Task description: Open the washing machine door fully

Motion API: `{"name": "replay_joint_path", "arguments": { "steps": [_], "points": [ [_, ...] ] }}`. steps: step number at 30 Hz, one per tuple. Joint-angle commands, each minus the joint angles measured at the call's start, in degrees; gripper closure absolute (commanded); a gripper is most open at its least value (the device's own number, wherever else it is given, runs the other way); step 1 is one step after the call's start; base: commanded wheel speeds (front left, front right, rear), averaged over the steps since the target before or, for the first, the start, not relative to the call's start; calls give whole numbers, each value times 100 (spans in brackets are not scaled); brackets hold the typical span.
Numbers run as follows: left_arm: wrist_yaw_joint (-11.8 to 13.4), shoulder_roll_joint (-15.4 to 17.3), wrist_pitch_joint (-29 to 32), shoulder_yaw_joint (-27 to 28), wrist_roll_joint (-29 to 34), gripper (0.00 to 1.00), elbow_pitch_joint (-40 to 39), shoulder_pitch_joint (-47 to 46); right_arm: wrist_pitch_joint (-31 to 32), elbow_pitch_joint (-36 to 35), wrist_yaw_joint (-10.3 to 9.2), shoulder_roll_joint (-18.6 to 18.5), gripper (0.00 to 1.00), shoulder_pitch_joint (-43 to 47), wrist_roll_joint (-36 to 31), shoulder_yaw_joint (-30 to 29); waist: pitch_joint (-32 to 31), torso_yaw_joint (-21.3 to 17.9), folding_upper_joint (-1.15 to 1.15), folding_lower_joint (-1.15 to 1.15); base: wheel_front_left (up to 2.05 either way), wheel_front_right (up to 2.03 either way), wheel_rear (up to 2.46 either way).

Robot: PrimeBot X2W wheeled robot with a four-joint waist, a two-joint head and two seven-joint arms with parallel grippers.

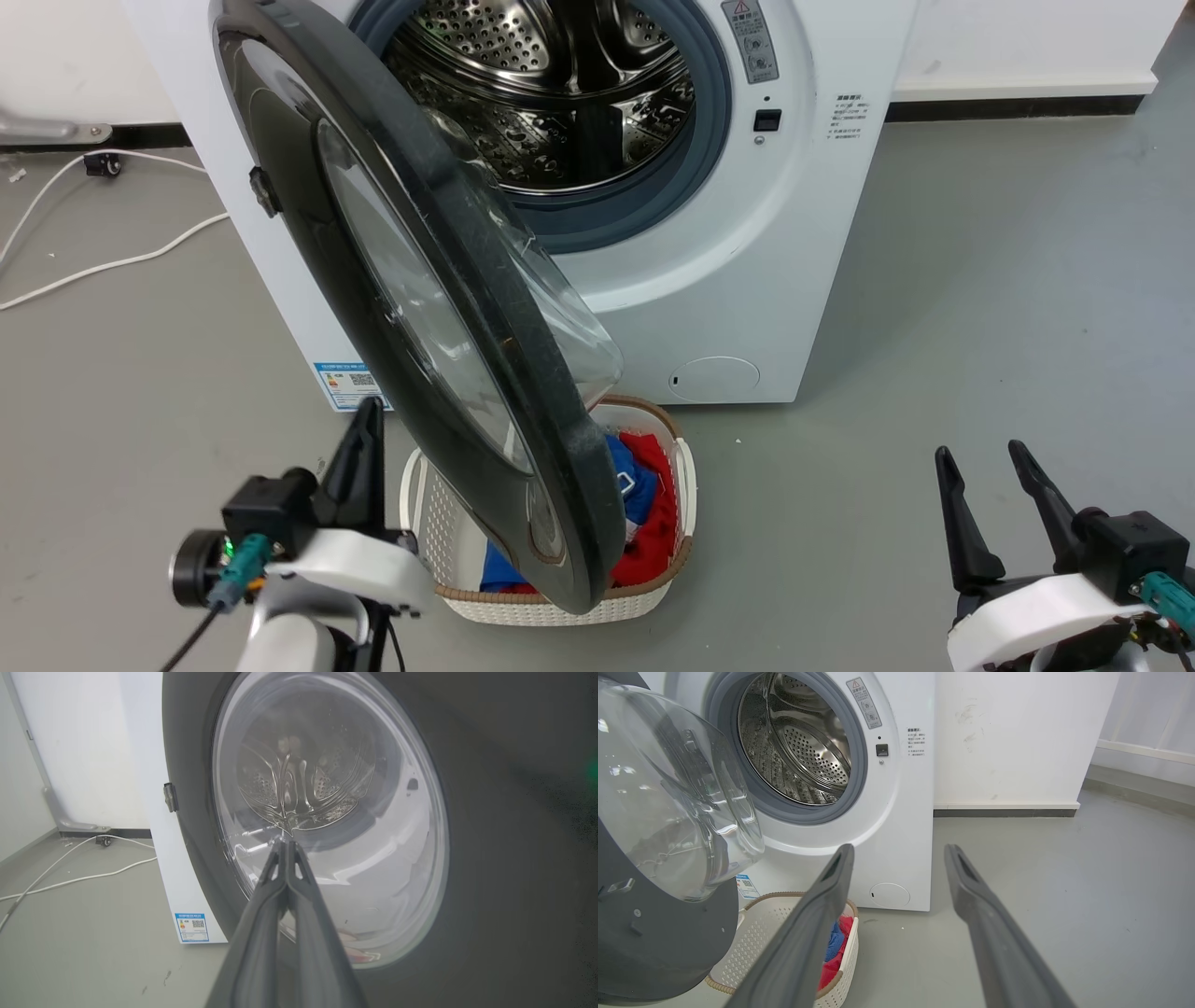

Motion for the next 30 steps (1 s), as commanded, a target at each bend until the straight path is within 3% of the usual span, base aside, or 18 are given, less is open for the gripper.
{"name": "replay_joint_path", "arguments": {
  "steps": [1, 12, 16, 23, 30],
  "points": [
    [25, 29, -14, 44, -9, 100, -83, -98, -32, 20, -1, -20, 0, -49, -13, 0, 6, 0, 0, 0, 0, 0, 0],
    [358, 129, 28, 215, 128, 100, -1940, -584, -44, 71, -1, -36, 0, -59, -12, 21, -38, 29, 0, 0, 0, 0, 0],
    [309, 97, 155, 0, 220, 100, -2752, -826, -31, 76, -1, -31, 0, -65, -13, 14, -34, 41, 0, 0, 0, 0, 0],
    [38, -86, 592, -923, 252, 100, -3805, -1108, -8, 73, -1, -47, 0, -86, -27, 2, -5, 46, 0, 0, 0, 0, 0],
    [-208, -211, 1176, -2104, 15, 100, -4211, -849, 20, 89, -1, -44, 0, -39, -10, 8, -18, 51, 0, 0, 0, 0, 0]
  ]
}}
